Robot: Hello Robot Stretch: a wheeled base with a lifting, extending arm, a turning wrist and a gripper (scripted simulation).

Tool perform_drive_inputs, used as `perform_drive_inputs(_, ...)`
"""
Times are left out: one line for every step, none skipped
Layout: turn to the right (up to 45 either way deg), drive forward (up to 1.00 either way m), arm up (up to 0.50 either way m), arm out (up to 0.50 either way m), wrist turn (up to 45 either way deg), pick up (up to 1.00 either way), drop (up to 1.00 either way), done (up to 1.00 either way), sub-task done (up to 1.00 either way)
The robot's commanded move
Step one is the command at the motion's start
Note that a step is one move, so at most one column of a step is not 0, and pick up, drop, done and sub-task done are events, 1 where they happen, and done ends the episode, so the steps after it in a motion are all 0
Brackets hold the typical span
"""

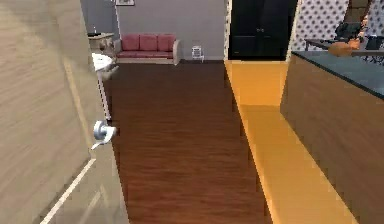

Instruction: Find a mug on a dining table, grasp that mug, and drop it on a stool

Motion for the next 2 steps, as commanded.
perform_drive_inputs(0.0, 1.00, 0.00, 0.00, 0.0, 0.00, 0.00, 0.00, 0.00)
perform_drive_inputs(0.0, 1.00, 0.00, 0.00, 0.0, 0.00, 0.00, 0.00, 0.00)
